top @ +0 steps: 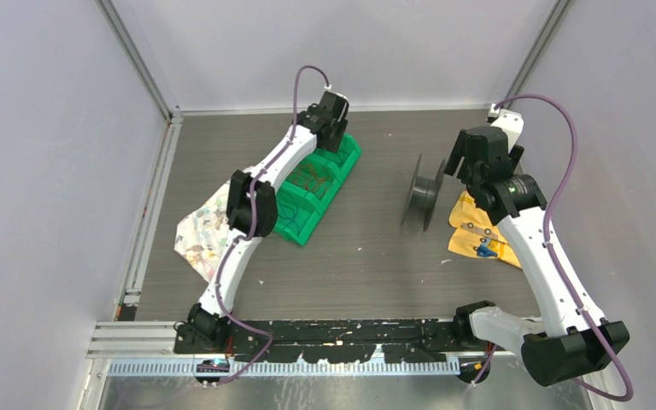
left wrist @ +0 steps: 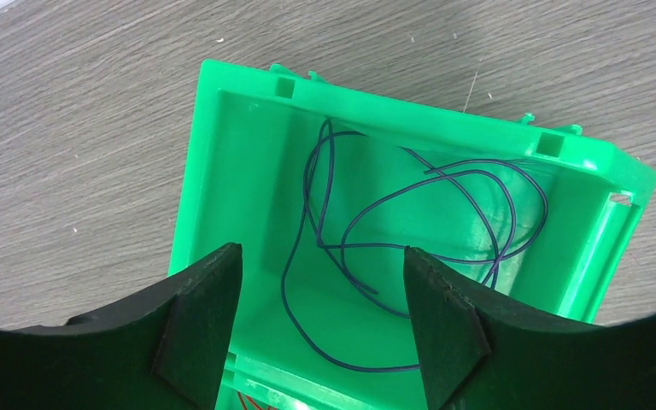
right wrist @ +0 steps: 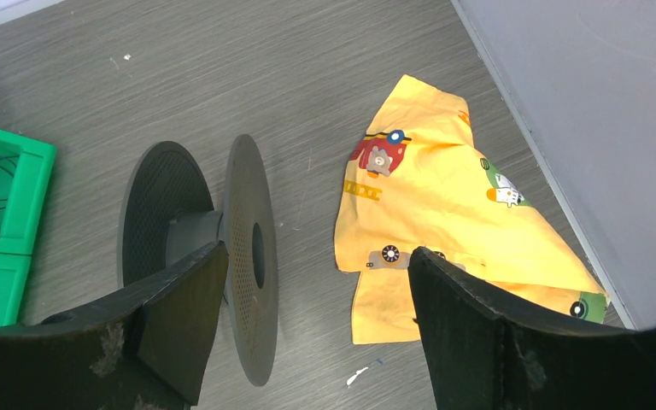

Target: Wrap the cables

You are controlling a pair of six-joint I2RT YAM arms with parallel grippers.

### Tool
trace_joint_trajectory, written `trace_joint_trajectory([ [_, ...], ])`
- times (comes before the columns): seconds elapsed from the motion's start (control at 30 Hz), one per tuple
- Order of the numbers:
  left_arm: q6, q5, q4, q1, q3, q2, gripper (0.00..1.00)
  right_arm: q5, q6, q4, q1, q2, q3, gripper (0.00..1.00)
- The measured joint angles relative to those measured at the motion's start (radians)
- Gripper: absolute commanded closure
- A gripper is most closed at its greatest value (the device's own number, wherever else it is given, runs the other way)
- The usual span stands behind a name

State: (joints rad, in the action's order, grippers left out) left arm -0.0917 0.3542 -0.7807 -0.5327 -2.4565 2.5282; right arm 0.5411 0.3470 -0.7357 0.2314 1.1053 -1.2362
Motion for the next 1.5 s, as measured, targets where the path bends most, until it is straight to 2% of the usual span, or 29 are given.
trace_joint_trajectory([
  [0.13,-0.002,0.005,0.009,0.004,-0.002,0.019,0.39,0.000,0.000,-0.002,0.000,0.000,0.000,0.18],
  [0.23,-0.007,0.003,0.017,0.010,-0.002,0.046,0.51,-0.001,0.001,-0.003,0.000,0.000,0.000,0.18],
  [0.3,-0.010,0.002,0.022,0.013,-0.002,0.061,0.69,-0.001,0.001,-0.003,0.000,0.000,0.000,0.18],
  [0.37,-0.012,0.002,0.026,0.016,-0.002,0.069,0.92,-0.001,0.002,-0.004,0.000,0.000,0.000,0.18],
  [0.4,-0.016,0.002,0.026,0.017,-0.002,0.069,0.99,-0.001,0.003,-0.004,0.000,0.000,0.000,0.18],
  [0.7,0.015,-0.007,0.050,0.018,0.034,0.019,0.99,0.000,0.003,-0.007,0.000,0.000,-0.006,0.18],
  [0.9,0.076,-0.038,0.078,0.018,0.200,-0.232,1.00,-0.002,0.000,-0.007,0.000,0.000,-0.050,0.18],
  [1.0,0.098,-0.063,0.079,0.018,0.219,-0.364,0.99,-0.030,0.003,-0.016,0.000,0.002,-0.092,0.18],
  [1.2,0.101,-0.201,0.024,0.023,0.140,-0.507,1.00,-0.208,0.010,-0.033,0.000,0.027,-0.273,0.18],
  [1.33,0.077,-0.309,0.018,0.025,0.192,-0.608,0.99,-0.388,0.054,0.019,0.012,0.055,-0.323,0.17],
  [1.5,0.029,-0.426,0.017,0.036,0.223,-0.694,1.00,-0.483,0.080,0.073,0.151,0.157,-0.331,0.16],
])
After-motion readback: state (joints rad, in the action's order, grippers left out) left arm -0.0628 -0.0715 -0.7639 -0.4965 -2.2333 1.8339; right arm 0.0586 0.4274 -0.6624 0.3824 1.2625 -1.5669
